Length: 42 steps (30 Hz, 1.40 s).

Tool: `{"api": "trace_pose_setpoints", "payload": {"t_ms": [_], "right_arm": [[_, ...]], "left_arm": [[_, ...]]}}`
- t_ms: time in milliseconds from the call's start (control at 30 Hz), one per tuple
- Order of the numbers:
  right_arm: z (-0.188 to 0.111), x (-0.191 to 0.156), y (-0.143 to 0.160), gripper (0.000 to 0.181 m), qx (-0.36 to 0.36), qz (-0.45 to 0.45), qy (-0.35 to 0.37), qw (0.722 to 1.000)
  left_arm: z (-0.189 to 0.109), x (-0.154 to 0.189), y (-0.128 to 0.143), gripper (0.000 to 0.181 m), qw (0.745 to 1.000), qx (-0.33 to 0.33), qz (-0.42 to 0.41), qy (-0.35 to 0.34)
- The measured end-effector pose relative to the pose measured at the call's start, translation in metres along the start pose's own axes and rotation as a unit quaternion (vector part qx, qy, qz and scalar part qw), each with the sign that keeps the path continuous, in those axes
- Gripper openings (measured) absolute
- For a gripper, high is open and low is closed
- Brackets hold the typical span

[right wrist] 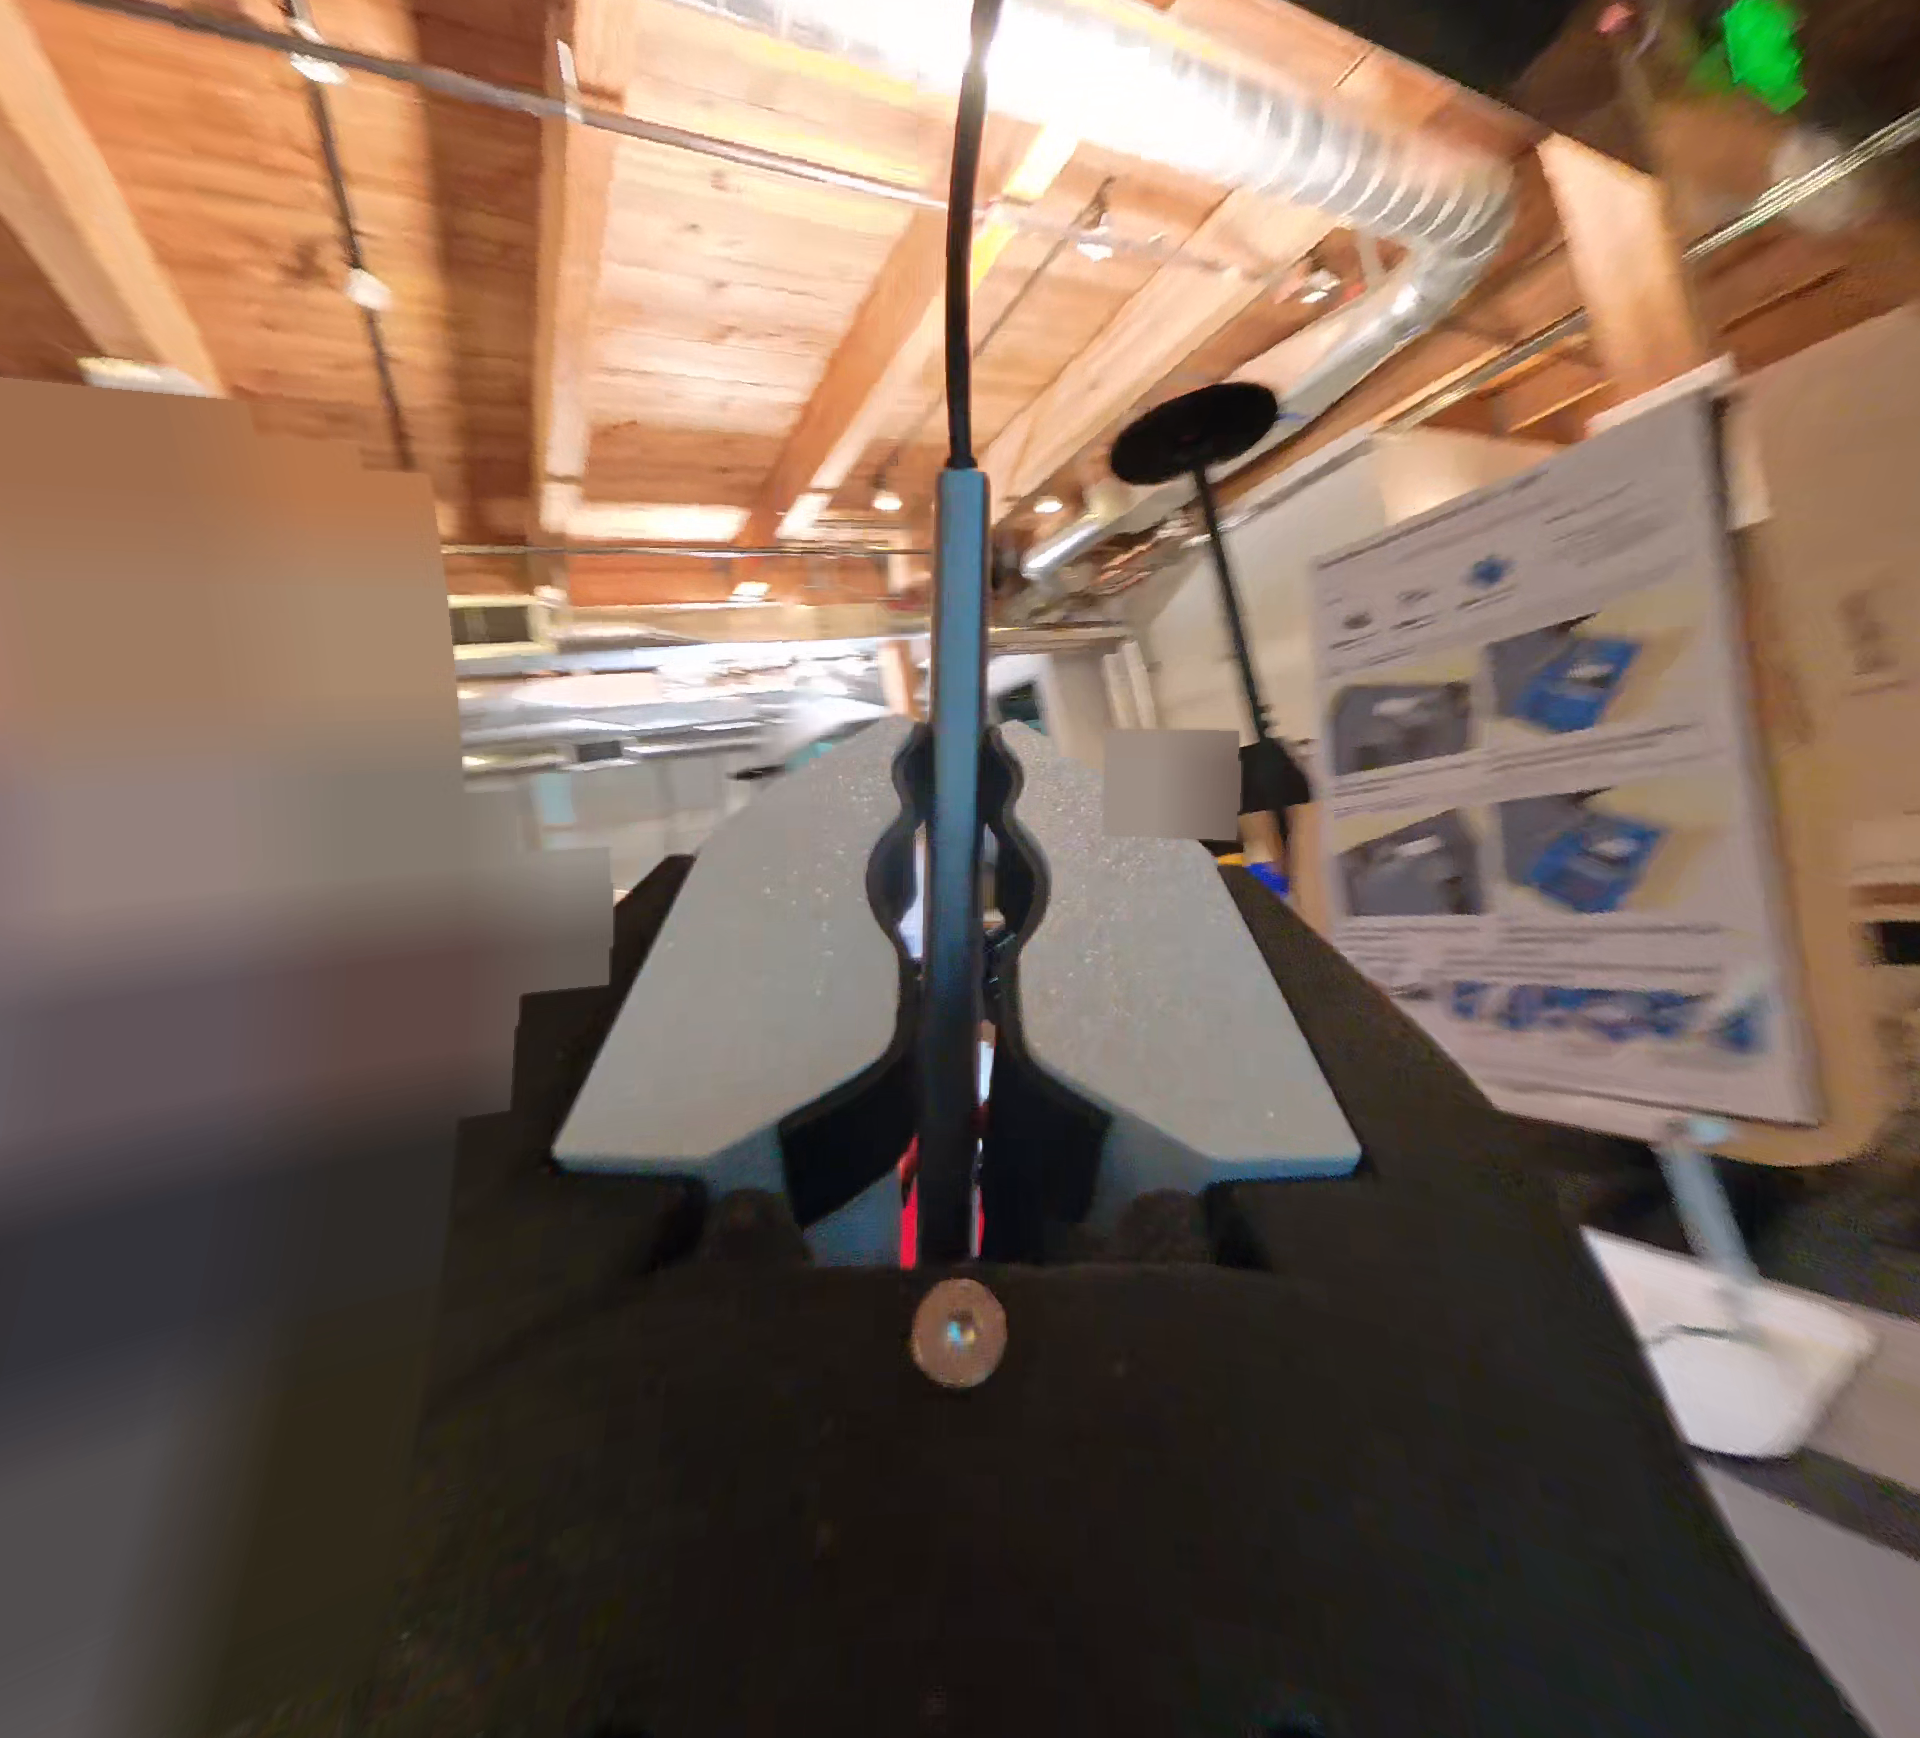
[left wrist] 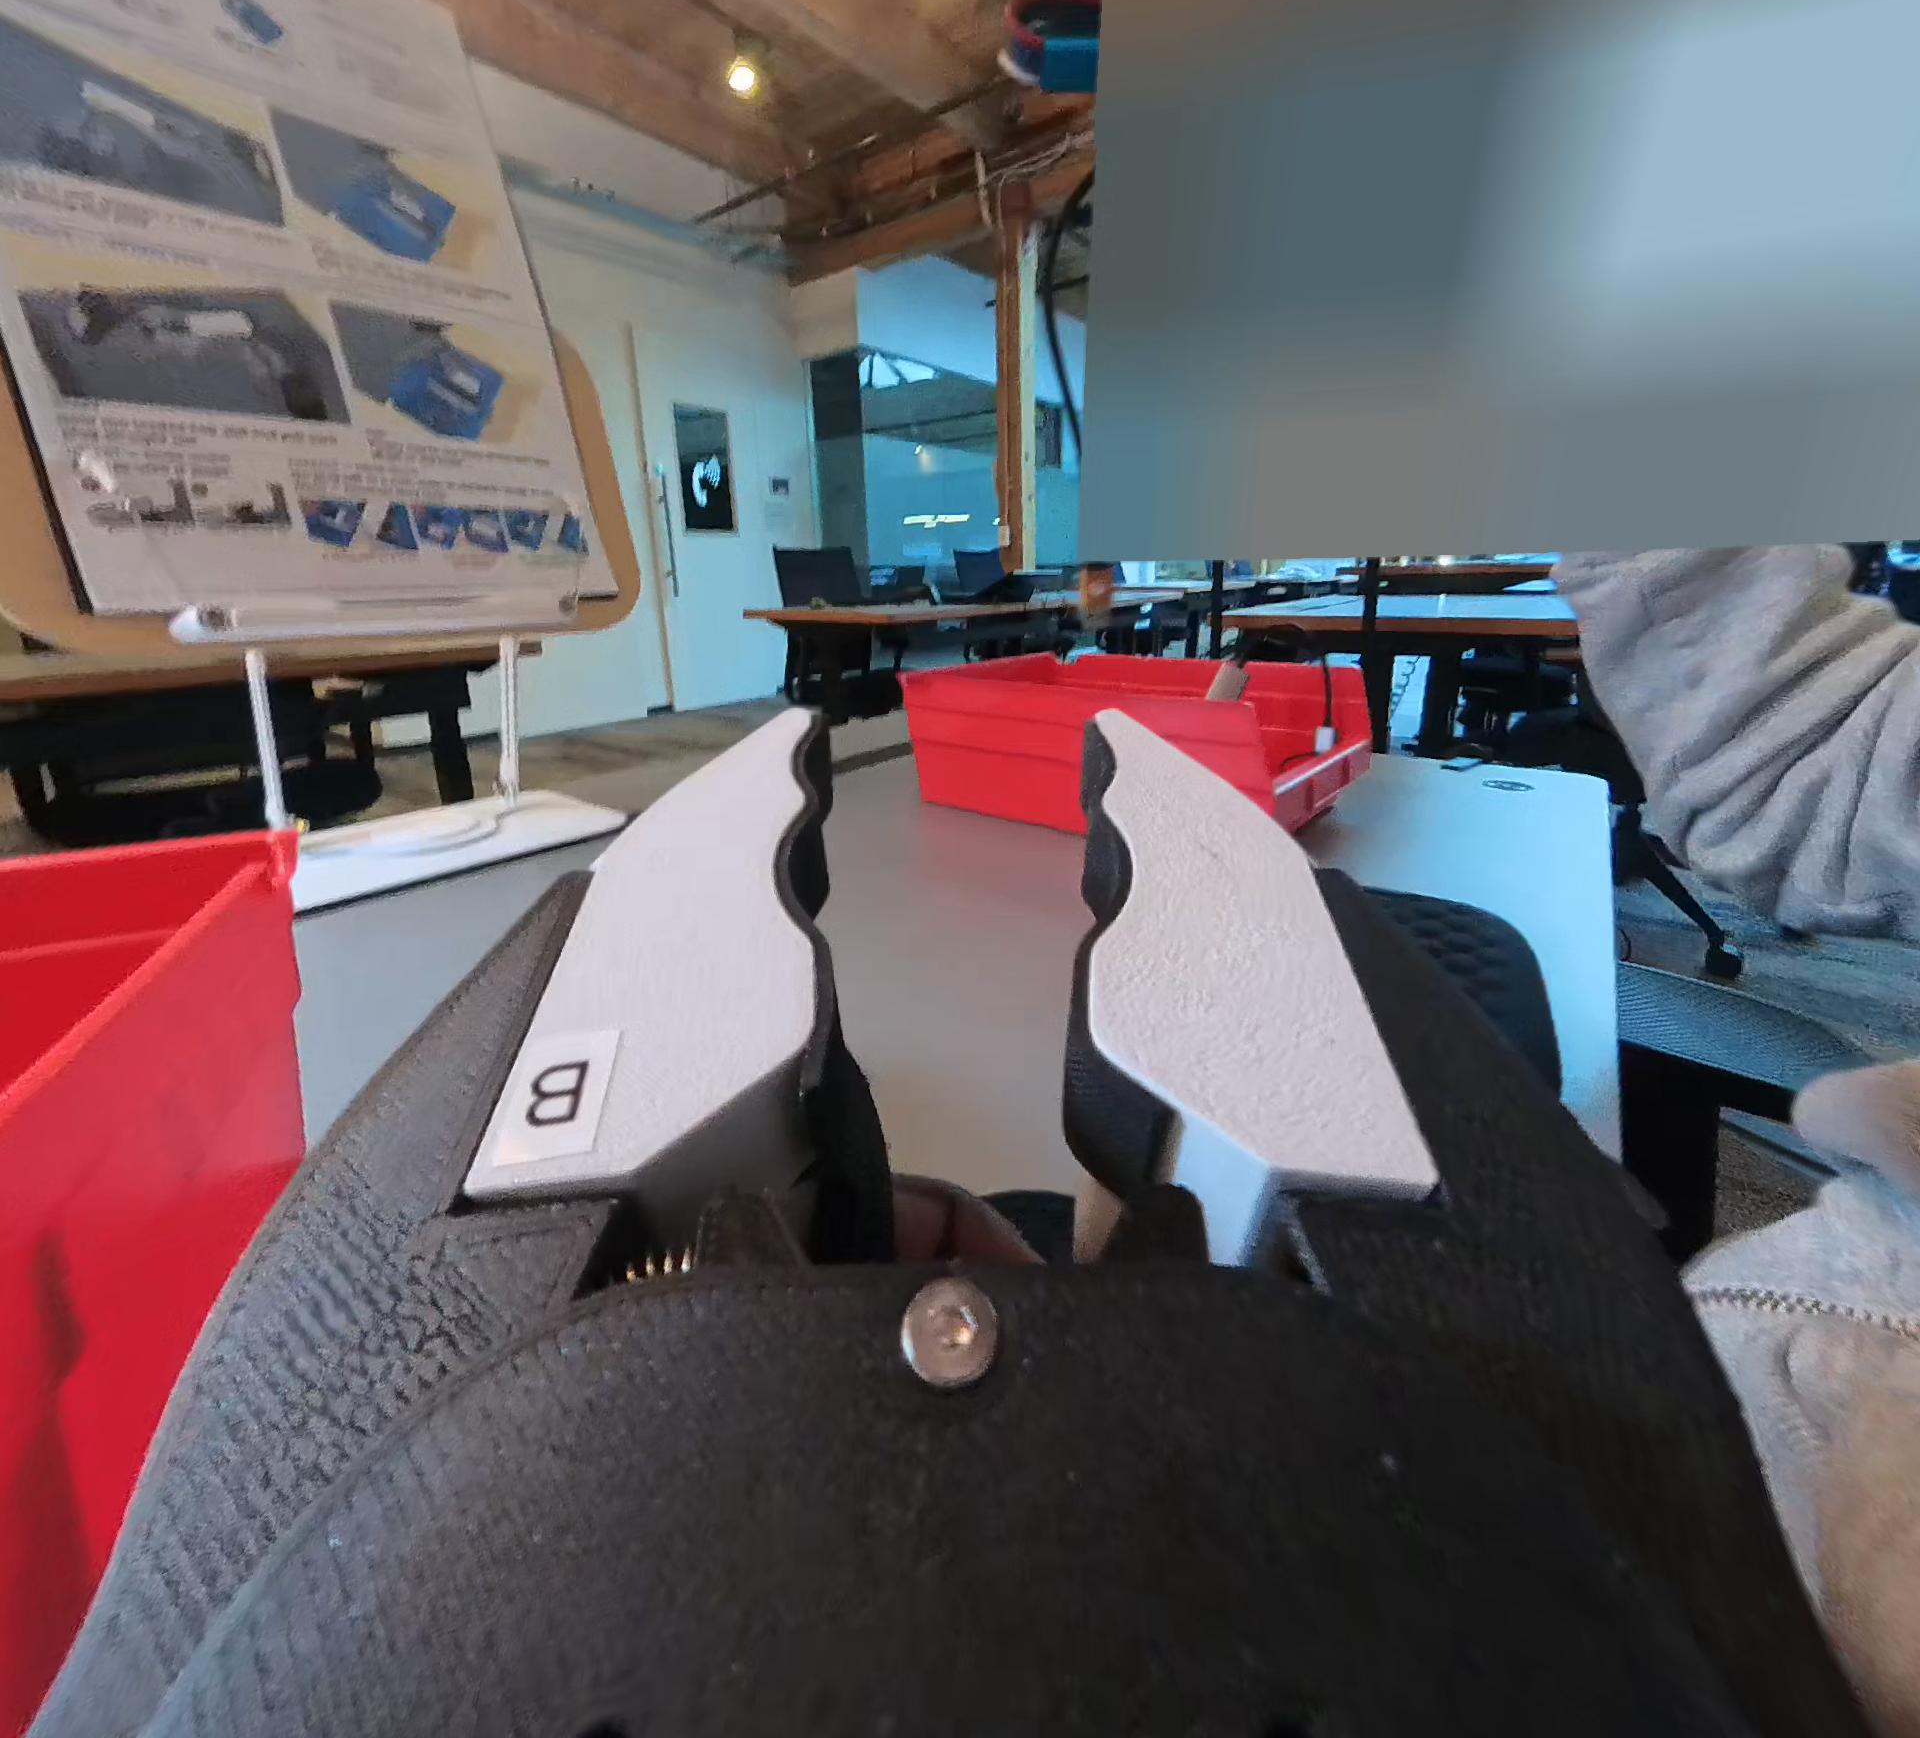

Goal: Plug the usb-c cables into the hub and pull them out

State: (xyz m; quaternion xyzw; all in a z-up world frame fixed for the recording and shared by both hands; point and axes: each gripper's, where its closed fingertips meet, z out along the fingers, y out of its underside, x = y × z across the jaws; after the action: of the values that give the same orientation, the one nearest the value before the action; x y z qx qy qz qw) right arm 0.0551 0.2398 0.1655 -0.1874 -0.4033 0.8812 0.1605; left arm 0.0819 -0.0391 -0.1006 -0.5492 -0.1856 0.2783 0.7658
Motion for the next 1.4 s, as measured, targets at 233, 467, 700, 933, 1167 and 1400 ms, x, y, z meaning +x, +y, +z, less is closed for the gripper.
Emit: {"api": "trace_pose_setpoints", "payload": {"t_ms": [233, 467, 700, 933, 1167, 1400], "right_arm": [[-0.030, 0.054, -0.047, 0.009, -0.004, -0.145, 0.143, 0.979], [-0.065, 0.103, -0.047, 0.009, -0.034, -0.178, 0.235, 0.955], [-0.116, 0.195, 0.044, 0.009, -0.209, -0.113, 0.362, 0.901], [-0.230, 0.253, 0.189, 0.015, -0.551, -0.011, 0.451, 0.702], [-0.254, 0.255, 0.186, 0.047, -0.613, -0.118, 0.496, 0.604], [-0.241, 0.220, 0.149, 0.086, -0.621, -0.232, 0.516, 0.543]], "left_arm": [[0.008, -0.010, 0.017, 0.046, 0.997, -0.067, -0.001, -0.036], [0.009, -0.011, 0.020, 0.046, 0.996, -0.075, 0.000, -0.039], [0.010, -0.014, 0.025, 0.046, 0.994, -0.094, -0.001, -0.053], [0.021, -0.024, 0.063, 0.054, 0.969, -0.229, 0.012, -0.094], [0.019, -0.044, 0.089, 0.056, 0.935, -0.316, -0.013, -0.161], [0.017, -0.049, 0.097, 0.058, 0.922, -0.343, -0.022, -0.178]]}}
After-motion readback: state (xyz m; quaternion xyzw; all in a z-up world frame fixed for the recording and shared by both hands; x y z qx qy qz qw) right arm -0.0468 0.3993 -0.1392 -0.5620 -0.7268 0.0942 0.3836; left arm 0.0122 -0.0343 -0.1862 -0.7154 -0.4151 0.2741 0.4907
